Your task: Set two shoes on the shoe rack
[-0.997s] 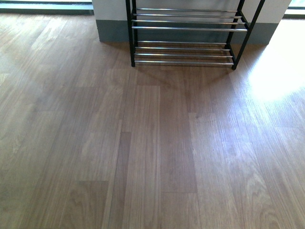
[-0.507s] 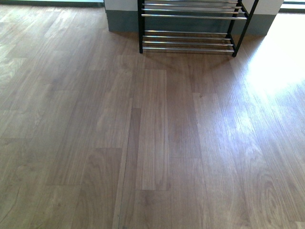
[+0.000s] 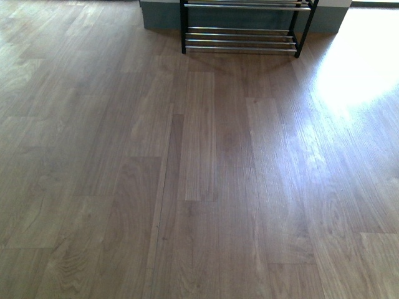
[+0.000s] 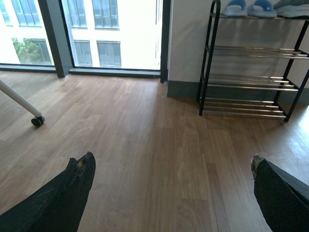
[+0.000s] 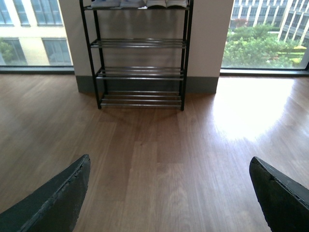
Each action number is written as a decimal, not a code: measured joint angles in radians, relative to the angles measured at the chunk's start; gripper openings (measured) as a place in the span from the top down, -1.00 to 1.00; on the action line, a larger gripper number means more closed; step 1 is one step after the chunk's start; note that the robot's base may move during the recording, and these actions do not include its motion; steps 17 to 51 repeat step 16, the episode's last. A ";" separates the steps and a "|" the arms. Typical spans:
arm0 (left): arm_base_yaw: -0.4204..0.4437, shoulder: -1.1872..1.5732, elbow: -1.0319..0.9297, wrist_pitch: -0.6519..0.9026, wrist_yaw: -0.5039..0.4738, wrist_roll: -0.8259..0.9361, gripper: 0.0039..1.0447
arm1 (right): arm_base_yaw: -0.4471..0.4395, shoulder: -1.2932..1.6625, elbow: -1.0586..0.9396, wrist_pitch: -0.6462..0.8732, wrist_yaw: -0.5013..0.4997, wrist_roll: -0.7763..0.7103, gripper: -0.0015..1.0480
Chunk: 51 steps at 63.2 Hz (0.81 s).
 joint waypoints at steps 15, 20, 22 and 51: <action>0.000 0.000 0.000 0.000 0.000 0.000 -0.83 | 0.000 0.000 0.000 0.000 0.000 0.000 -0.82; 0.000 0.000 0.000 0.000 0.000 0.000 -0.83 | 0.000 0.000 0.000 0.000 0.000 0.000 -0.82; 0.000 0.000 0.000 0.000 0.000 0.000 -0.83 | 0.000 0.000 0.000 0.000 0.000 0.000 -0.82; 0.000 0.000 0.000 0.000 0.000 0.000 -0.83 | 0.000 0.000 0.000 0.000 0.000 0.000 -0.82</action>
